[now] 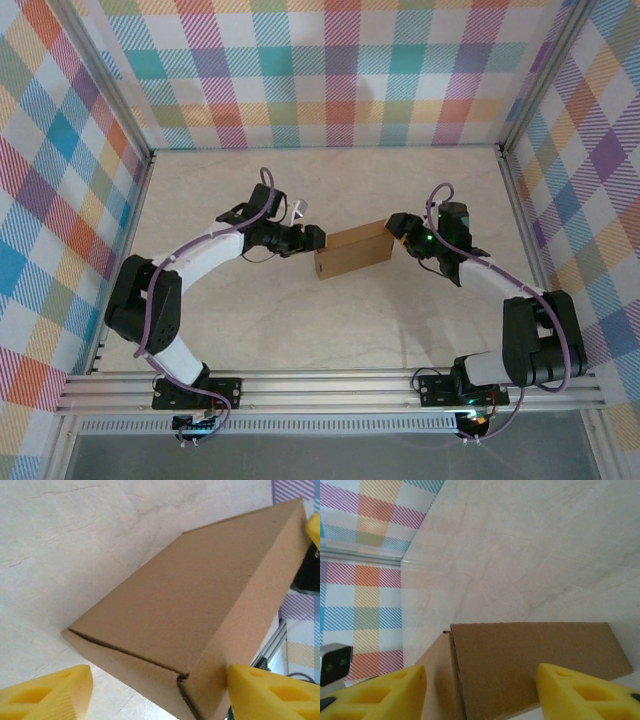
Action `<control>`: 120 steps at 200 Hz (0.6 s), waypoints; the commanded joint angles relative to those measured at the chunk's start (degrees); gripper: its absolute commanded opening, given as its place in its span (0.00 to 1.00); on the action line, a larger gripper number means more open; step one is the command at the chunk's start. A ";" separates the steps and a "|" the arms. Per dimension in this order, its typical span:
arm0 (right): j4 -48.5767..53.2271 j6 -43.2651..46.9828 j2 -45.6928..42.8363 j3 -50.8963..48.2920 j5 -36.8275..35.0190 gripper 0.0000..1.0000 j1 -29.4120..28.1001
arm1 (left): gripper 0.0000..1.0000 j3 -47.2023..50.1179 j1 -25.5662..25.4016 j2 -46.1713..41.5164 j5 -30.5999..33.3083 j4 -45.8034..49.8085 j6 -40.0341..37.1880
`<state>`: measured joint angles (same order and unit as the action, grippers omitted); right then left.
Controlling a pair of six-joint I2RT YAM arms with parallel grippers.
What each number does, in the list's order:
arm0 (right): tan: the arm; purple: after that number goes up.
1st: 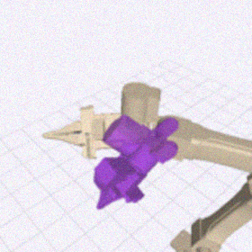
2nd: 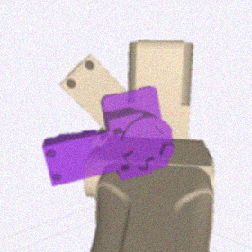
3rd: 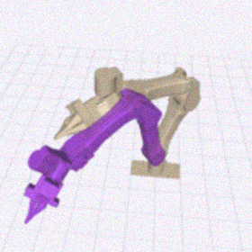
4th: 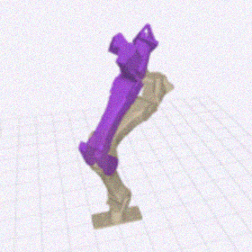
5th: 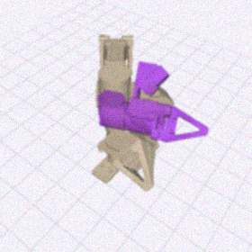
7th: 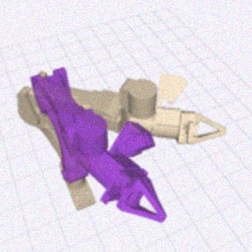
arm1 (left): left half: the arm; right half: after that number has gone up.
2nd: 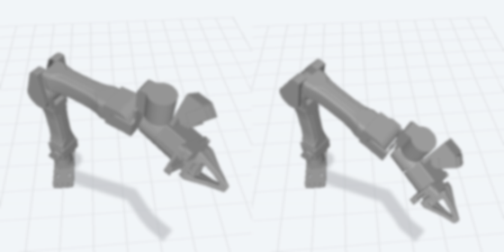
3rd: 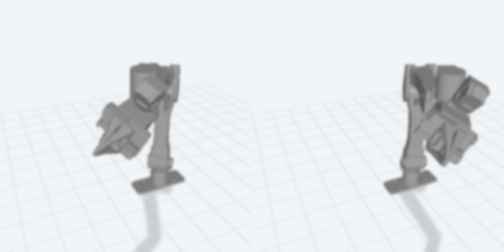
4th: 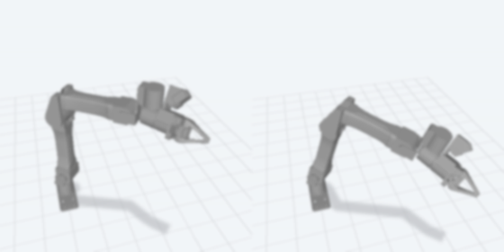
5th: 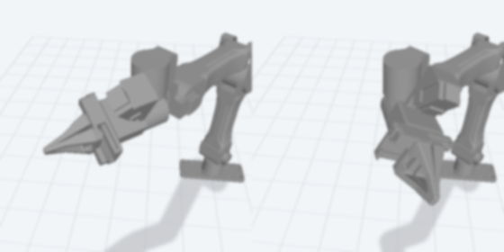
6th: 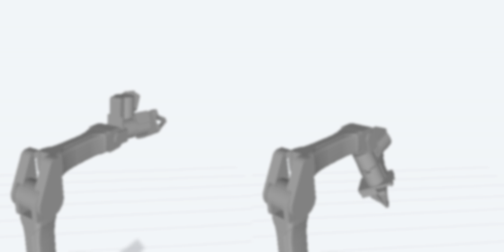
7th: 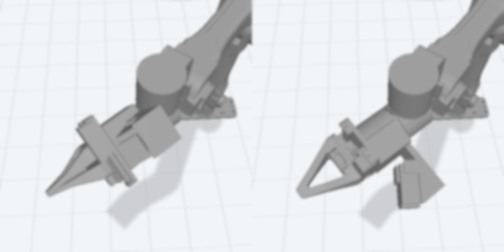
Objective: Fold the paper box
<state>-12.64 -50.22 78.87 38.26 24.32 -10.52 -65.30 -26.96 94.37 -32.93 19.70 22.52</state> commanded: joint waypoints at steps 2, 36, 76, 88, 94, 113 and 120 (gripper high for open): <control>5.12 2.22 -2.11 2.05 -0.43 0.63 -0.60 | 0.78 -2.35 -0.33 2.23 5.49 7.45 -2.03; 7.28 4.11 -2.35 3.42 -1.20 0.67 -0.64 | 0.96 -7.09 -0.37 0.88 6.89 7.09 -5.50; 6.32 3.10 -2.12 3.36 -1.37 0.68 -0.64 | 1.00 -8.03 -0.80 -2.52 5.74 -4.49 -16.70; 7.07 3.72 -2.74 3.44 -2.11 0.69 -0.53 | 1.00 -8.94 -1.45 -2.01 2.86 -4.98 -26.90; 7.72 4.12 -3.19 3.62 -2.67 0.70 -0.51 | 1.00 -9.62 -1.79 -1.49 2.29 -4.27 -32.00; 10.45 5.28 -4.89 3.65 -5.25 0.73 -0.31 | 1.00 -13.69 -2.27 1.61 -1.21 4.78 -47.33; 10.91 5.38 -5.73 3.27 -6.20 0.74 -0.08 | 1.00 -15.40 -2.81 2.79 -1.58 8.99 -52.91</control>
<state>-4.80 -47.09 76.44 40.47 21.43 -10.83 -75.24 -28.23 94.59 -29.43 20.51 -6.13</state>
